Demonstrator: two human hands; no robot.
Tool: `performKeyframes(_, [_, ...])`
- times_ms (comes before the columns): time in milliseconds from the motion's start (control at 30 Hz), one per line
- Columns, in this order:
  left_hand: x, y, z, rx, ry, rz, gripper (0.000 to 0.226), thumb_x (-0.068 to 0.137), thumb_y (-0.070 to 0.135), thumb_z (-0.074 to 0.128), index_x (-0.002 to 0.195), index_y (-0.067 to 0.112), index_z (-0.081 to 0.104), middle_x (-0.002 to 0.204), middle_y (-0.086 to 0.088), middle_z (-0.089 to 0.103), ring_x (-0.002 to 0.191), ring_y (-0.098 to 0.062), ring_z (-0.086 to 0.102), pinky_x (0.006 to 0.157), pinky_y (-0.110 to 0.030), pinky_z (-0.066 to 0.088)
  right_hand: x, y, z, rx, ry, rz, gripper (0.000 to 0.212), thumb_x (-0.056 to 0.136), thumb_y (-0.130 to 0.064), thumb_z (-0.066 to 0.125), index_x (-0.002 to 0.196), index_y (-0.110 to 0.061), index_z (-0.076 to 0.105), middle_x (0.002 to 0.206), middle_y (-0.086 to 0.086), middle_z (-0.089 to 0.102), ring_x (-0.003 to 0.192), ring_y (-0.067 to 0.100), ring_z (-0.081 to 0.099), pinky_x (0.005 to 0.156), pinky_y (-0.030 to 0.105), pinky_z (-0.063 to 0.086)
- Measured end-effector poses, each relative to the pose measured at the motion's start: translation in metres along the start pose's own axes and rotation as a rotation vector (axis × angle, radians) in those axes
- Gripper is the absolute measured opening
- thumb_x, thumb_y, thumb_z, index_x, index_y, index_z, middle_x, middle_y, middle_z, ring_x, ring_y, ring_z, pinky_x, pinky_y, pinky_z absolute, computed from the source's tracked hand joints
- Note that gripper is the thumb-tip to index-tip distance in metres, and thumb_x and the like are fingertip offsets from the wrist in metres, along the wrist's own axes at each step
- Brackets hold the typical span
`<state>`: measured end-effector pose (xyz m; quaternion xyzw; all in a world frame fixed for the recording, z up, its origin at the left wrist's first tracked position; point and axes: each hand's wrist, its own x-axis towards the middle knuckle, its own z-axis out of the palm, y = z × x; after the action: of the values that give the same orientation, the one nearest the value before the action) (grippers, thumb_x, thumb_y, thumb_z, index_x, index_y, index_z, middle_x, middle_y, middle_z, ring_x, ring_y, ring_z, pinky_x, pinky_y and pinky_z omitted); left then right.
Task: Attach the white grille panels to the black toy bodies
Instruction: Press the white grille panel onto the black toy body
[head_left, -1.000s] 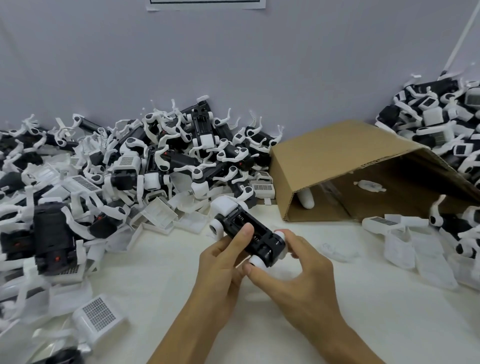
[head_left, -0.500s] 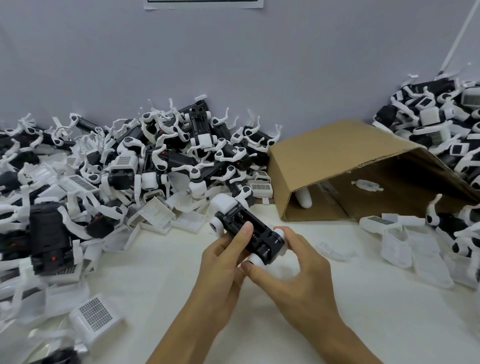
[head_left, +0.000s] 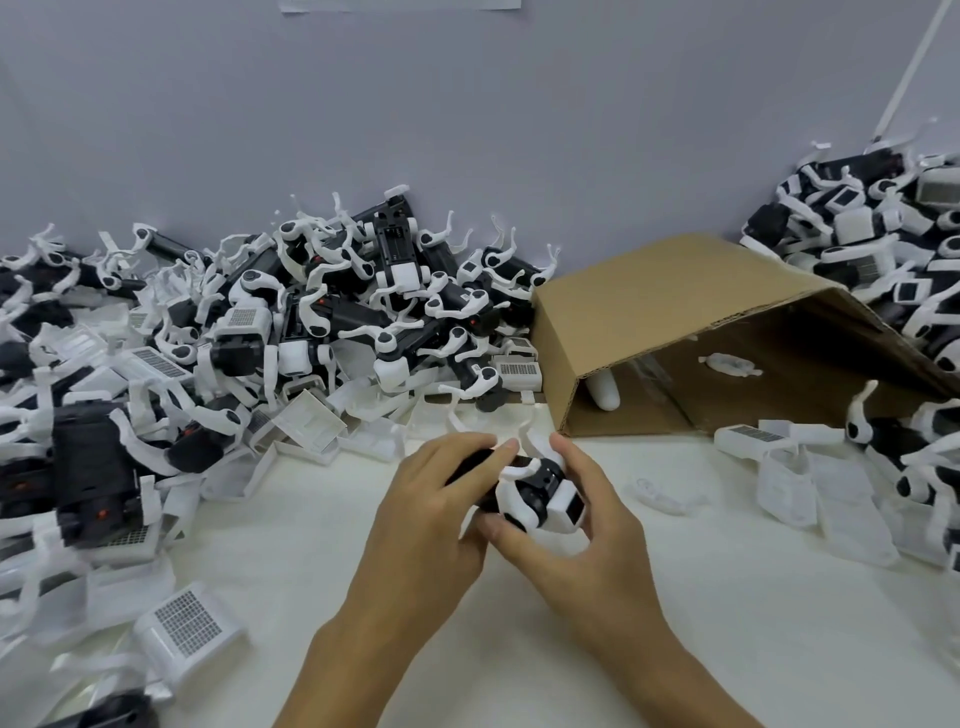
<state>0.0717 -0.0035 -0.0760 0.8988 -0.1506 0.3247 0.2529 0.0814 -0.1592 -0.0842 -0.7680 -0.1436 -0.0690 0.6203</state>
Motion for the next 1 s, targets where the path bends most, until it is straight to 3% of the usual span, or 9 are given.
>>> performKeyframes(67, [0.001,0.002,0.001,-0.005,0.004,0.021,0.072,0.06,-0.016,0.082,0.126,0.009,0.07,0.12,-0.004,0.068,0.113,-0.015,0.054,0.096,-0.026,0.044,0.002,-0.001,-0.003,-0.019,0.042,-0.017,0.069,0.06,-0.044,0.094,0.118,-0.048,0.056,0.111,-0.038,0.062,0.11,-0.012,0.056,0.085,-0.001,0.039])
performKeyframes(133, [0.003,0.004,0.0,-0.013,0.011,0.041,0.069,0.063,-0.013,0.083,0.126,0.009,0.069,0.12,-0.003,0.068,0.113,-0.015,0.055,0.096,-0.027,0.043,0.003,-0.005,-0.006,-0.022,0.061,-0.04,0.062,0.057,-0.049,0.087,0.113,-0.044,0.06,0.105,-0.032,0.066,0.105,-0.008,0.06,0.082,0.001,0.041])
performKeyframes(233, [0.003,0.005,-0.001,-0.011,0.017,0.055,0.065,0.066,-0.009,0.084,0.126,0.011,0.069,0.121,-0.001,0.068,0.112,-0.017,0.06,0.096,-0.03,0.045,0.003,-0.009,-0.006,-0.011,0.074,-0.035,0.062,0.057,-0.057,0.081,0.114,-0.043,0.061,0.107,-0.034,0.066,0.105,-0.01,0.059,0.081,-0.001,0.04])
performKeyframes(367, [0.0,0.003,0.002,-0.01,0.029,0.019,0.061,0.07,-0.001,0.079,0.129,0.007,0.067,0.12,-0.004,0.068,0.112,-0.018,0.059,0.097,-0.03,0.045,0.002,-0.003,-0.001,0.06,0.042,0.058,0.065,0.066,-0.036,0.094,0.12,-0.045,0.057,0.11,-0.038,0.063,0.108,-0.016,0.056,0.083,-0.001,0.04])
performKeyframes(567, [0.001,0.008,0.006,0.058,0.017,0.037,0.081,0.063,0.012,0.092,0.136,0.017,0.058,0.12,-0.003,0.064,0.116,-0.025,0.057,0.094,-0.043,0.05,0.005,-0.007,-0.006,0.132,0.122,0.078,0.062,0.053,-0.066,0.079,0.104,-0.033,0.07,0.094,-0.021,0.074,0.089,-0.002,0.069,0.07,0.01,0.051])
performKeyframes(667, [0.004,0.012,0.007,0.086,0.071,0.02,0.086,0.054,0.009,0.094,0.124,0.022,0.045,0.113,-0.005,0.05,0.1,-0.024,0.046,0.074,-0.039,0.053,0.008,-0.007,-0.003,0.13,0.14,0.199,0.069,0.053,-0.083,0.065,0.088,-0.024,0.073,0.079,-0.012,0.075,0.073,0.003,0.071,0.063,0.015,0.048])
performKeyframes(767, [0.001,0.014,0.008,0.02,0.166,0.027,0.072,0.06,0.01,0.092,0.108,0.02,0.039,0.105,0.004,0.039,0.085,-0.024,0.046,0.061,-0.034,0.048,0.013,-0.006,-0.008,0.275,0.171,0.338,0.088,0.059,-0.094,0.054,0.073,-0.009,0.072,0.064,0.008,0.07,0.057,0.015,0.066,0.066,0.029,0.049])
performKeyframes(867, [0.001,0.018,0.006,-0.255,0.261,-0.179,0.045,0.077,0.024,0.085,0.103,0.026,0.048,0.098,0.009,0.054,0.083,-0.017,0.057,0.067,-0.029,0.051,0.017,-0.007,-0.013,0.471,0.204,0.358,0.091,0.063,-0.089,0.044,0.085,-0.005,0.072,0.066,0.011,0.067,0.059,0.019,0.064,0.066,0.035,0.048])
performKeyframes(1000, [0.01,0.017,-0.003,-0.924,0.337,-0.733,0.016,0.093,0.025,0.068,0.109,0.028,0.068,0.096,0.0,0.075,0.089,-0.022,0.071,0.078,-0.032,0.057,0.01,-0.009,-0.005,0.281,0.191,0.112,0.058,0.071,-0.074,0.066,0.097,-0.022,0.071,0.087,-0.006,0.073,0.082,0.008,0.069,0.075,0.036,0.051])
